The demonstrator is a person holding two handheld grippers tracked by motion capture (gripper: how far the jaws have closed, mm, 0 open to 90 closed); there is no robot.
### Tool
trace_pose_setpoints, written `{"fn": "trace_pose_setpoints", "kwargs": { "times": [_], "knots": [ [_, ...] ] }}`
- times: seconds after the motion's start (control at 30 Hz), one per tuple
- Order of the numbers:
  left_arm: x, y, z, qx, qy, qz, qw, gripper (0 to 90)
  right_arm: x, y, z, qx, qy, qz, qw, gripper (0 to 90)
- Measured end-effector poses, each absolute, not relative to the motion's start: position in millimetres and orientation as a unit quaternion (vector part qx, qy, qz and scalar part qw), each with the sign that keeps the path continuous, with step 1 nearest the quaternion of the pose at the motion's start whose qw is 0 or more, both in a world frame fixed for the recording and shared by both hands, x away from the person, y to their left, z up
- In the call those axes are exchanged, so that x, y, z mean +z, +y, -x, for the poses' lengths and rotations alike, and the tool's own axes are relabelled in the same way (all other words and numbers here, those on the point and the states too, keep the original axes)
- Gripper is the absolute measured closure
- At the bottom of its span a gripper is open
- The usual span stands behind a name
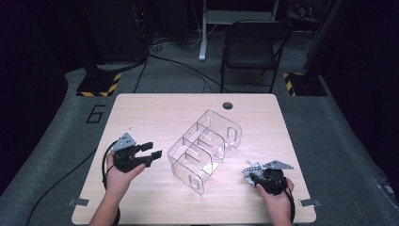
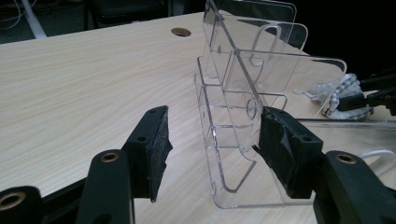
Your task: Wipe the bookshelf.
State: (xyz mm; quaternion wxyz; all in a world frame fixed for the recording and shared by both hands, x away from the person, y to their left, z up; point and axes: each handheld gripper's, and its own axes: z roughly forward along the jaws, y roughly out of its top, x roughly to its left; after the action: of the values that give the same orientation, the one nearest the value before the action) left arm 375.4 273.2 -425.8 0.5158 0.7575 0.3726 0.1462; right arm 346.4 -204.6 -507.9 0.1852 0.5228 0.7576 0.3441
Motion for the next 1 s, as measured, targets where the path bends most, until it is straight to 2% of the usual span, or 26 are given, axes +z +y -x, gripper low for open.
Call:
{"fn": "trace_pose_setpoints", "kwargs": {
  "times": [0.03,0.07,0.1,0.17,0.33,0.57,0.83,1.0],
  "knots": [
    [-426.7,272.6,-372.6,0.149,0.372,-0.757,0.516,42.9,-511.1,-203.2,-345.5,0.358,0.747,-0.528,0.187,50.1],
    [-426.7,272.6,-372.6,0.149,0.372,-0.757,0.516,42.9,-511.1,-203.2,-345.5,0.358,0.747,-0.528,0.187,50.1],
    [-427.3,272.1,-369.5,0.145,0.37,-0.759,0.515,42.9,-513.0,-200.8,-345.3,0.363,0.744,-0.529,0.187,42.8],
    [-427.3,271.5,-366.5,0.144,0.369,-0.762,0.512,42.6,-514.7,-197.8,-345.6,0.366,0.745,-0.525,0.188,35.3],
    [-426.5,268.0,-357.7,0.142,0.373,-0.762,0.51,41.2,-517.5,-195.4,-348.0,0.371,0.757,-0.503,0.193,25.7],
    [-434.8,262.6,-337.1,0.132,0.39,-0.756,0.508,41.0,-512.7,-203.3,-344.8,0.398,0.746,-0.503,0.181,25.0],
    [-461.5,236.2,-308.2,0.096,0.379,-0.768,0.507,42.1,-499.1,-213.1,-333.5,0.425,0.721,-0.504,0.216,23.7],
    [-469.5,218.4,-301.0,0.081,0.357,-0.782,0.505,42.1,-498.3,-215.9,-328.7,0.432,0.716,-0.506,0.214,25.5]
  ]
}}
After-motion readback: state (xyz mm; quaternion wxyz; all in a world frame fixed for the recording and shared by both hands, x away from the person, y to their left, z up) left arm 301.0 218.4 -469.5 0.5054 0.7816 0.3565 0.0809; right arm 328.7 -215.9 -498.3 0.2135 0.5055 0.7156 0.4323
